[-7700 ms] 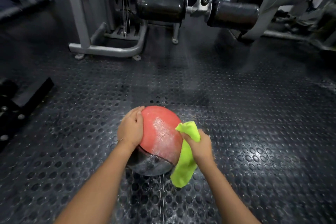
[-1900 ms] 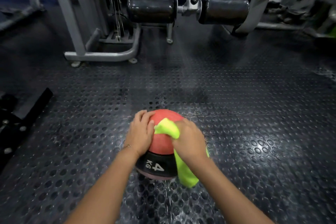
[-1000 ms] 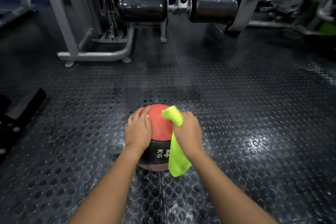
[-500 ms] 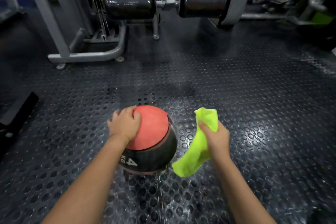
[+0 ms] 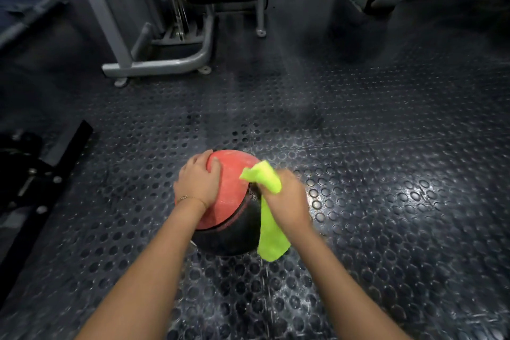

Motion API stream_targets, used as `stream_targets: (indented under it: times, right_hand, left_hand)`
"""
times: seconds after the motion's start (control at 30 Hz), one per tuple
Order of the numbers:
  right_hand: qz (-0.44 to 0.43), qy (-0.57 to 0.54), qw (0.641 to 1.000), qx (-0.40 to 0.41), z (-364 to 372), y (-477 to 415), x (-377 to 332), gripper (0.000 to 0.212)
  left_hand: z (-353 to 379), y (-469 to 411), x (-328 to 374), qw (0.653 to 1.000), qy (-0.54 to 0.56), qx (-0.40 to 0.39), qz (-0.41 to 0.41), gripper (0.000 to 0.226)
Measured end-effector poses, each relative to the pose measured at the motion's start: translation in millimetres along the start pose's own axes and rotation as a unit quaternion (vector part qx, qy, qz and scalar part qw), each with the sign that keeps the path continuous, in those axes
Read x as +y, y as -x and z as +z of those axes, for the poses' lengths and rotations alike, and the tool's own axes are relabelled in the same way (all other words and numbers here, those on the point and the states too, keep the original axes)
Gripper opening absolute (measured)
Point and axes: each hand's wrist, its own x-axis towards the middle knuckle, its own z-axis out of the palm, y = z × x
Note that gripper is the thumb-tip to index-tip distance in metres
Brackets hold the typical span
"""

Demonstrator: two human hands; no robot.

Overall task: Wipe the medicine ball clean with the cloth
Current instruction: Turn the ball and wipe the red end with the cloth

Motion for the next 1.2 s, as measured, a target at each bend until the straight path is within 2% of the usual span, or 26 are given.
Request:
stream_targets:
  times: [0.1, 0.17, 0.3, 0.47, 0.53, 0.6, 0.7, 0.83, 0.9, 0.97, 1.07, 1.13, 1.2]
  right_hand:
    - [-0.089, 0.06, 0.993, -0.041, 13.2, 36.2, -5.6, 0.024]
    - [-0.077, 0.065, 0.995, -0.017, 15.5, 24.3, -5.3, 0.019]
    - [-0.017, 0.076, 0.996, 0.038, 16.2, -11.2, -7.0, 0.014]
    - [-0.113, 0.087, 0.99, -0.016, 14.4, 33.0, -6.9, 0.023]
    - [-0.106, 0.11, 0.988, -0.03, 10.3, 10.6, -13.2, 0.027]
    - [-0.108, 0.145, 0.983, -0.023, 11.6, -17.2, -24.7, 0.023]
    - [-0.122, 0.162, 0.979, -0.021, 16.9, -12.5, -22.9, 0.022]
    - [-0.167, 0.15, 0.974, -0.043, 9.9, 40.8, -8.4, 0.032]
    - [-0.126, 0.151, 0.98, -0.041, 6.3, 29.5, -10.2, 0.03]
    - [-0.079, 0.149, 0.985, -0.023, 8.0, 0.0, -10.9, 0.02]
    - [-0.033, 0.133, 0.99, -0.018, 2.4, -32.2, -17.6, 0.02]
    - [-0.079, 0.159, 0.983, -0.051, 3.1, -20.2, -17.9, 0.02]
    - [-0.145, 0.182, 0.969, -0.086, 4.0, 6.2, -19.2, 0.03]
  left_hand:
    - [-5.9, -6.9, -1.1, 0.998, 0.01, -0.017, -0.058, 0.047]
    - [-5.3, -3.3, -1.8, 0.997, 0.019, -0.007, -0.071, 0.047]
    - [-4.5, 3.3, -1.3, 0.997, 0.02, 0.02, -0.069, 0.046]
    - [-4.3, 0.1, -3.9, 0.999, 0.016, 0.008, -0.048, 0.045]
    - [-3.8, -2.2, -3.5, 1.0, 0.017, 0.006, -0.025, 0.045]
    - [-3.9, -4.7, -3.8, 1.0, 0.016, 0.004, -0.006, 0.045]
    - [-5.5, -5.6, -7.8, 1.0, 0.017, -0.016, -0.003, 0.045]
    - [-6.6, 0.0, 6.6, 0.993, -0.037, -0.022, -0.115, 0.052]
    - [-4.2, 6.7, 13.9, 0.989, -0.007, -0.009, -0.146, 0.053]
    - [-0.6, 13.5, 13.4, 0.993, 0.008, 0.012, -0.121, 0.051]
    - [-1.4, 10.8, 0.8, 0.996, 0.016, 0.021, -0.087, 0.048]
    - [-6.8, 2.8, -8.5, 0.998, 0.023, 0.004, -0.064, 0.047]
    - [-12.4, -5.1, -10.9, 0.998, 0.0, -0.028, -0.063, 0.047]
